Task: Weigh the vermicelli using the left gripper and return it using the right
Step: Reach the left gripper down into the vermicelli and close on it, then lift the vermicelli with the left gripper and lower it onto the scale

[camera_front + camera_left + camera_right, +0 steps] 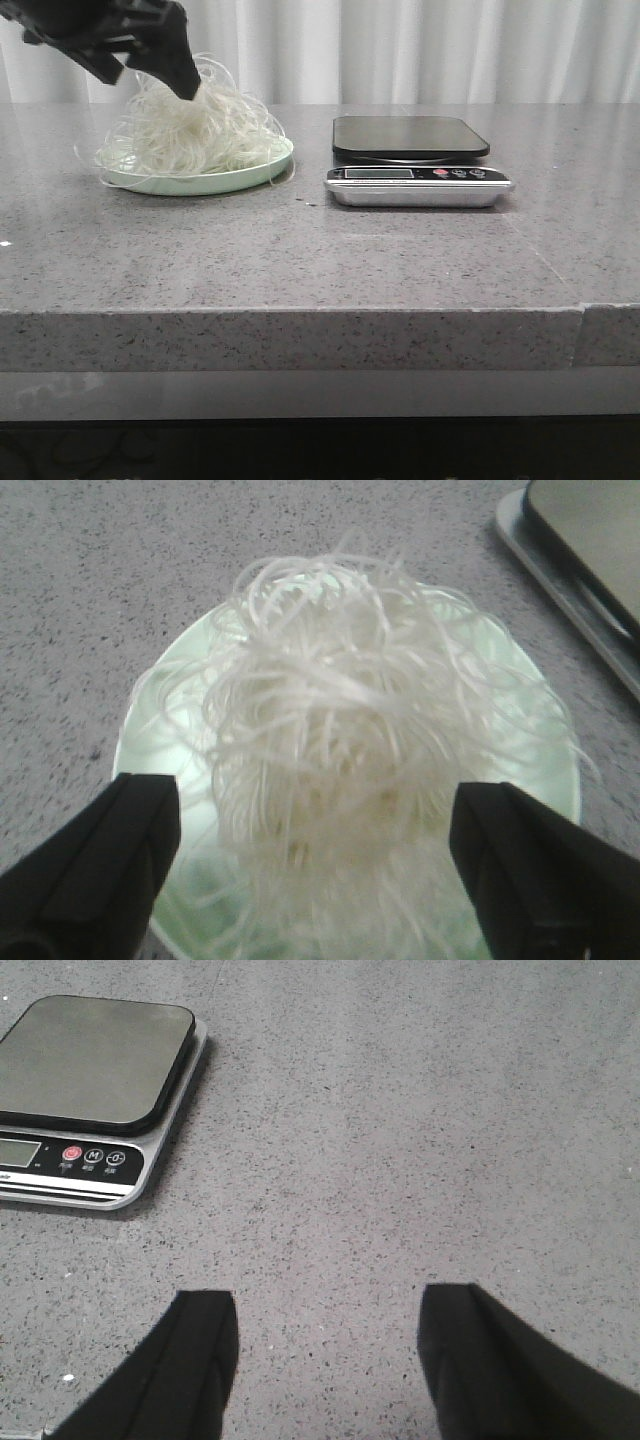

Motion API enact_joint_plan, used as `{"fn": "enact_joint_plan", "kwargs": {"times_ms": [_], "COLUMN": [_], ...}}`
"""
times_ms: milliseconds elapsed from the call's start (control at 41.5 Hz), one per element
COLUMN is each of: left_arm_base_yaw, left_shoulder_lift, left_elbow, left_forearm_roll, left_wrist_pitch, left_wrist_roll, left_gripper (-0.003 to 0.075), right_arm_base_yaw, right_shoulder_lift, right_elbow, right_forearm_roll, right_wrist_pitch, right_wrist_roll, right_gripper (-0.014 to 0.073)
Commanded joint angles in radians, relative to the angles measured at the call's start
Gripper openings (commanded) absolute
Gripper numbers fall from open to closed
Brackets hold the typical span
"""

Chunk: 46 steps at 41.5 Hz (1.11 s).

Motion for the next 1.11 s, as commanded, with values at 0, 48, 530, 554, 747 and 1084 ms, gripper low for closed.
{"fn": "enact_joint_plan", "kwargs": {"times_ms": [0, 48, 530, 554, 747, 1084], "left_arm_base_yaw": [-0.005, -0.005, -0.005, -0.005, -0.005, -0.007], "left_shoulder_lift": [0.016, 0.035, 0.092, 0.092, 0.090, -0.018], "left_elbow": [-0.060, -0.067, -0.069, -0.069, -0.069, -0.079], "left_forearm_roll": [-0.012, -0.012, -0.012, -0.012, -0.012, -0.016], "left_wrist_pitch": [-0.092, -0.109, -0.150, -0.150, -0.143, -0.123], "left_wrist_roll": [0.000, 0.000, 0.000, 0.000, 0.000, 0.000], "left_gripper": [0.0596, 0.0596, 0.0353, 0.0323, 0.0162, 0.0141], "right_arm_base_yaw": [-0.007, -0.007, -0.007, -0.007, -0.007, -0.007], "right_shoulder_lift": [0.008, 0.008, 0.008, 0.008, 0.008, 0.008], "right_elbow": [-0.026, -0.026, -0.026, -0.026, -0.026, -0.026], "right_forearm_roll": [0.003, 0.003, 0.003, 0.003, 0.003, 0.003], "right_wrist_pitch": [-0.070, -0.070, -0.070, -0.070, -0.070, -0.070], "right_wrist_roll": [-0.008, -0.008, -0.008, -0.008, -0.008, -0.008], "right_gripper": [0.0507, 0.0507, 0.0507, 0.0507, 0.0507, 0.0507]}}
